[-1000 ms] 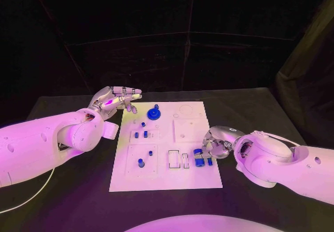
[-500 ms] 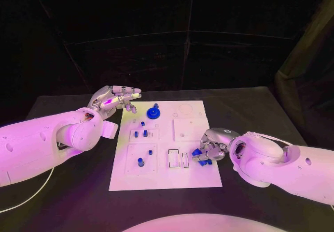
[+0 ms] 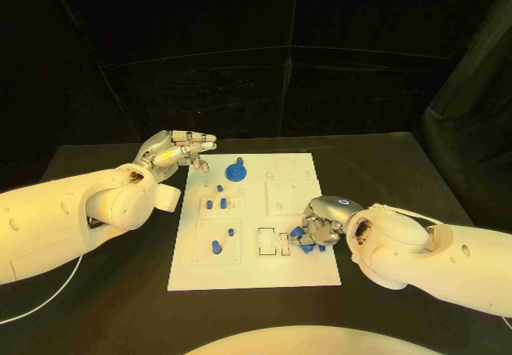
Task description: Assemble the parts on the task board
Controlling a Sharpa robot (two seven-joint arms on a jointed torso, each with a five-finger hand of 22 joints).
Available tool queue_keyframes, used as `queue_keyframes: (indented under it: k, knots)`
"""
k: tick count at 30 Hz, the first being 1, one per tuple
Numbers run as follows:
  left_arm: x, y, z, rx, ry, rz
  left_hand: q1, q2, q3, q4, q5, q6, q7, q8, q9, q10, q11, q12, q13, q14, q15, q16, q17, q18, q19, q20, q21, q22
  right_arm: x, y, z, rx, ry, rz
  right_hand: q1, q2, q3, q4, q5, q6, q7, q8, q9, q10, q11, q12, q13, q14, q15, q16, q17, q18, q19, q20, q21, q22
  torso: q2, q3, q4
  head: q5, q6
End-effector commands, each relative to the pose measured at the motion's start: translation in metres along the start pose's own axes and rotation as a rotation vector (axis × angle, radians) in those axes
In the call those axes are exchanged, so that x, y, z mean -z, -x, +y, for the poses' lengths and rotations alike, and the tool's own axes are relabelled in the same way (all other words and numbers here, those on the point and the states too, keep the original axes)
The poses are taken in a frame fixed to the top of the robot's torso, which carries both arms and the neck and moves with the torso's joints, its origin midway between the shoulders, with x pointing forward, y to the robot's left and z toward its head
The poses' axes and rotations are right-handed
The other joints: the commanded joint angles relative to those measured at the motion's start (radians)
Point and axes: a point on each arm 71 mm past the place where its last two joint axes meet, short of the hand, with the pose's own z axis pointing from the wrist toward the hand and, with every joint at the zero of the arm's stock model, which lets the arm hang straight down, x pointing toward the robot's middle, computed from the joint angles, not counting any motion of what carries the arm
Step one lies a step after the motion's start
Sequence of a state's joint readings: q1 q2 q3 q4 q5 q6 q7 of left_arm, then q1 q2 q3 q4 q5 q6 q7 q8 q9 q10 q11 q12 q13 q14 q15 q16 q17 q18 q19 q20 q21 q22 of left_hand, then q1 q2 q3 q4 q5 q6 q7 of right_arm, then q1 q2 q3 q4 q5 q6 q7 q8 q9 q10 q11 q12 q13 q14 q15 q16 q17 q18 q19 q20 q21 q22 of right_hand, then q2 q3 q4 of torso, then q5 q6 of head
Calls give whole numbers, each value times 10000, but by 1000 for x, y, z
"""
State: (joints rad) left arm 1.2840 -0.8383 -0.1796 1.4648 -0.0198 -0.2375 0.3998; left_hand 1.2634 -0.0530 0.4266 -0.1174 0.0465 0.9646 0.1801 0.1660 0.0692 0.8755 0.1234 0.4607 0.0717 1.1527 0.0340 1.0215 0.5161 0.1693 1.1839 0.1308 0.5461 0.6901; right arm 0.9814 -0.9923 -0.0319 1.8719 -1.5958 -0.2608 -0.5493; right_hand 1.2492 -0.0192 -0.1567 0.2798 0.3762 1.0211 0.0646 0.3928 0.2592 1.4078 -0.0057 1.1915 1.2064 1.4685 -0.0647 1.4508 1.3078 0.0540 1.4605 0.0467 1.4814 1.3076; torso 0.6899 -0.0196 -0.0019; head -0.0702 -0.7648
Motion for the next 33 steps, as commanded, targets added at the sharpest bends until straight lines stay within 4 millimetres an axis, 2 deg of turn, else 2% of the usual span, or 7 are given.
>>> queue_keyframes:
  k: [1, 8, 15, 20, 29, 31, 33]
  knots:
    - [0, -1, -1, 81, -15, 143, -77, 10, -42, 12, 44, -9, 17, 47, -1, -78, -11, 45, -14, -75, 11, 44, -9, 128, -40, 9, -25, -9, 5, 1, 4, -941, 11, -508, 171, 170, 51, -12, 169, 131, -17, 115, 218, 59, -63, 30, 37, 600, -85, 48, 422, -178, 90, -33, 70, 1246, -17, -1, 4, 13, -7]
    - [0, -2, -1, 93, 1, 179, -77, 10, -42, 12, 44, -9, 17, 47, -1, -78, -11, 45, -14, -75, 11, 44, -9, 128, -40, 9, -25, -9, 13, 4, 14, -2293, 108, -725, 216, 338, 16, 39, 488, 176, -62, 145, 353, 88, -109, -33, 40, 599, -127, 44, 426, -189, 123, -81, 97, 1292, -11, -10, 25, 7, 33]
    - [-1, -3, -1, 105, 11, 214, -67, 9, -42, 5, 45, -10, 15, 52, -1, -88, -12, 49, -16, -81, 10, 45, -14, 130, -41, 8, -31, -14, 11, -1, 24, -2771, 53, -259, 29, 441, -100, 96, 552, 225, -84, 154, 448, 101, -121, -108, 22, 594, -143, 33, 423, -187, 119, -98, 93, 1287, -2, -14, 14, 56, 18]
    - [-1, -4, -1, 108, 17, 225, -66, 8, -43, 4, 45, -11, 15, 53, -1, -90, -12, 49, -16, -82, 10, 46, -15, 130, -41, 8, -32, -15, 4, -7, 30, -2679, 46, 261, -409, 746, -271, 114, 473, 415, -164, 168, 591, 289, -193, 62, 240, 656, -193, 190, 725, -236, 264, -143, 210, 1483, -1, -20, 7, 52, 23]
    - [-1, -5, -1, 117, 17, 260, -58, 3, -47, -4, 45, -29, 17, 52, -5, -113, -10, 53, -20, -92, 10, 49, -25, 130, -43, 9, -41, -23, -5, -10, 40, -2753, 10, 292, -849, 837, -582, 109, 180, 499, -202, 81, 730, 328, -228, -111, 187, 649, -229, 177, 724, -239, 273, -184, 215, 1497, 4, -11, 18, 84, 7]
    - [-1, -5, -1, 115, 18, 256, -58, 3, -47, -4, 45, -29, 17, 52, -5, -113, -10, 53, -20, -92, 10, 49, -25, 130, -43, 9, -41, -23, -6, -10, 41, -2742, 11, 258, -969, 825, -713, 99, -164, 515, -206, 51, 785, 339, -231, -157, 185, 647, -233, 171, 723, -240, 275, -189, 216, 1501, 4, -11, 13, 100, 2]
    - [-1, -5, -1, 115, 19, 258, -58, 3, -47, -4, 45, -29, 17, 52, -5, -113, -10, 53, -20, -92, 10, 49, -25, 130, -43, 9, -41, -23, -8, -10, 42, -2724, 21, 231, -1122, 779, -890, 93, -781, 518, -203, 15, 845, 338, -225, -220, 176, 641, -232, 153, 704, -240, 275, -190, 215, 1504, 1, -14, 10, 109, 2]
